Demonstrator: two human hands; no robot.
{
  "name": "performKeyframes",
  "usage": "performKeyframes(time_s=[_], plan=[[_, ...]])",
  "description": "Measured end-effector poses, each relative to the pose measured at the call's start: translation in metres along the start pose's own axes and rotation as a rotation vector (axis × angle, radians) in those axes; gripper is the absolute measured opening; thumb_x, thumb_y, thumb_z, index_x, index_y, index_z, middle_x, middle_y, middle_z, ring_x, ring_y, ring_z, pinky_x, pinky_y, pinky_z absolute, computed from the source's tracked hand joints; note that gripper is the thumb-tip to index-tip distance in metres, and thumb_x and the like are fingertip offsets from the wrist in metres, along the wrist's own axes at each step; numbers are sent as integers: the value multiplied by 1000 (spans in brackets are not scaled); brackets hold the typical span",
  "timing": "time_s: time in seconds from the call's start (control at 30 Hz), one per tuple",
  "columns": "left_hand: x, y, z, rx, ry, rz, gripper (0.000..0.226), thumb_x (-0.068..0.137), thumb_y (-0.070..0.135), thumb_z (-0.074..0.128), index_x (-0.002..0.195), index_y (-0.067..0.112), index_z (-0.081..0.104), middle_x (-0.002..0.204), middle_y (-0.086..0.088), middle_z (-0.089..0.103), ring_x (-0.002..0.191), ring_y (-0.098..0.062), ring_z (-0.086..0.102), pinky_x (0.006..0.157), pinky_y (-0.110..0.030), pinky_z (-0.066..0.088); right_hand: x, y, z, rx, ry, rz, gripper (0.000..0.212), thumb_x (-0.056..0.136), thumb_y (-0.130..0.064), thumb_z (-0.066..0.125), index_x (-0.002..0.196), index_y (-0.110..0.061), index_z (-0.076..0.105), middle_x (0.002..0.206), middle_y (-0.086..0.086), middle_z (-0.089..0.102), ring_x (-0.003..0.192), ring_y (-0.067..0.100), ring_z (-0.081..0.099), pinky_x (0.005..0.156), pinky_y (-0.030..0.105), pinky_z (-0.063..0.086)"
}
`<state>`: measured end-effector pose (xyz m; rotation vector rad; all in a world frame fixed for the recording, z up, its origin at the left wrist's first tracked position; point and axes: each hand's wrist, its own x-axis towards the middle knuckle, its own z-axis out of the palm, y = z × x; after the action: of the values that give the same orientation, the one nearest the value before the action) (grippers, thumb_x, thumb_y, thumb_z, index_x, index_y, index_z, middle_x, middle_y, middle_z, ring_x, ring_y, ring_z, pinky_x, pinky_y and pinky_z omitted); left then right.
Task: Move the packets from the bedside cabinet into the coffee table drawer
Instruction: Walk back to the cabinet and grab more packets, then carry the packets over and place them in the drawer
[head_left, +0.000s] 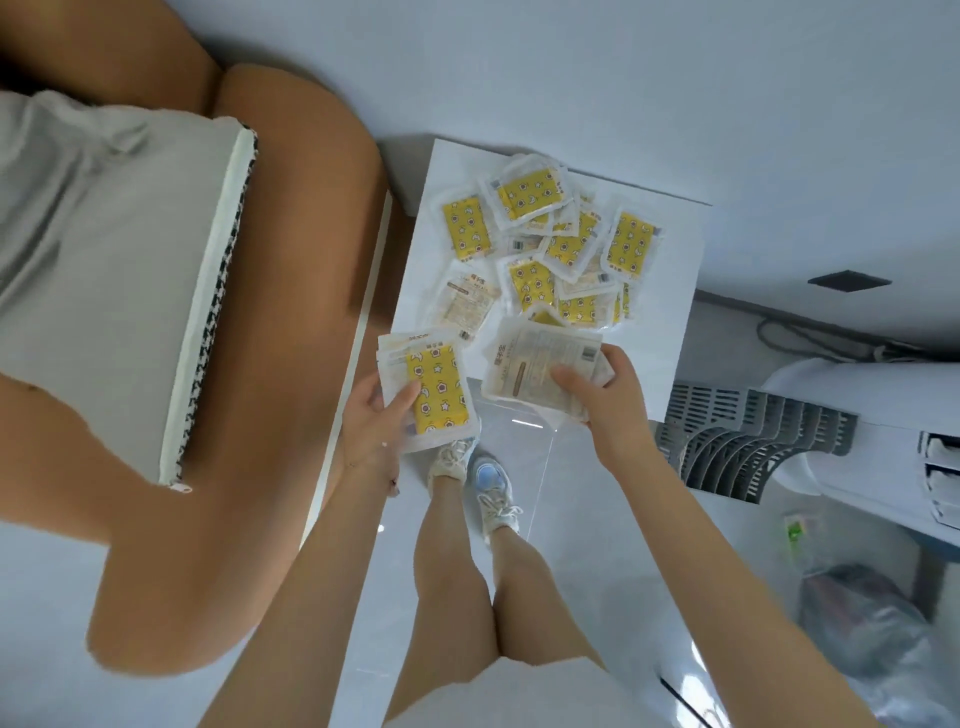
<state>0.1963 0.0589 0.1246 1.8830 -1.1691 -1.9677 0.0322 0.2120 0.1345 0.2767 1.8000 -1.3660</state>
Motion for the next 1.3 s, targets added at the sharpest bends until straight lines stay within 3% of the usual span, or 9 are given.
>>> performKeyframes(time_s=[0.2,0.37,0.43,0.57,0.9,1.03,1.13,1.23,1.3], plan=[[-57,-19,-47,-71,192,2,41,82,10,70,119,10,52,111,-6,67,89,-19,70,61,-27,59,-59,-19,24,-94,-148,-23,31,81,-6,73,105,-20,60,105,6,70,99,28,68,85,42,57],[-85,-17,-85,-164,250,28,37,83,5,68,115,10,51,99,-5,66,70,-7,68,59,-28,59,-107,-32,58,-140,-302,-24,31,82,-1,71,108,-15,61,100,4,72,91,20,71,78,33,60],[-93,-15,-102,-237,258,38,35,84,7,68,113,14,50,96,-2,69,78,-14,69,68,-34,60,-122,-34,74,-173,-352,-27,30,83,-2,71,108,-16,62,99,2,73,92,20,71,80,35,59],[-100,-16,-141,-386,326,137,32,85,8,67,112,16,51,101,3,68,93,-14,68,75,-29,58,-148,-26,106,-233,-433,-16,30,84,-3,69,112,-13,62,107,7,72,100,25,70,83,40,58],[-124,-60,-283,-505,431,148,31,83,9,69,107,20,53,104,-2,69,88,-13,70,65,-26,58,-224,46,200,-462,-530,-118,23,79,-13,74,99,-22,65,103,2,73,99,24,69,84,43,57],[-147,-94,-369,-537,502,130,34,82,8,70,110,19,53,105,-4,69,90,-17,70,71,-33,60,-272,92,257,-481,-568,-93,44,74,-16,76,114,-7,60,109,11,71,102,29,68,87,48,56],[-169,-123,-433,-573,547,98,37,82,10,70,114,16,51,102,-7,71,86,-20,71,66,-31,60,-312,130,303,-513,-641,-71,33,80,-10,74,111,-9,63,109,12,71,102,29,69,89,49,55],[-191,-152,-492,-589,610,81,35,83,14,70,112,20,50,95,0,71,81,-16,71,62,-25,58,-351,166,346,-521,-737,-26,37,84,-4,69,119,-3,58,115,15,69,105,32,67,78,43,59],[-204,-172,-528,-615,656,67,33,83,15,70,109,25,50,93,1,70,80,-16,70,61,-24,57,-378,188,373,-538,-768,-11,48,80,-10,73,123,-1,54,118,19,66,107,36,66,77,49,58]])
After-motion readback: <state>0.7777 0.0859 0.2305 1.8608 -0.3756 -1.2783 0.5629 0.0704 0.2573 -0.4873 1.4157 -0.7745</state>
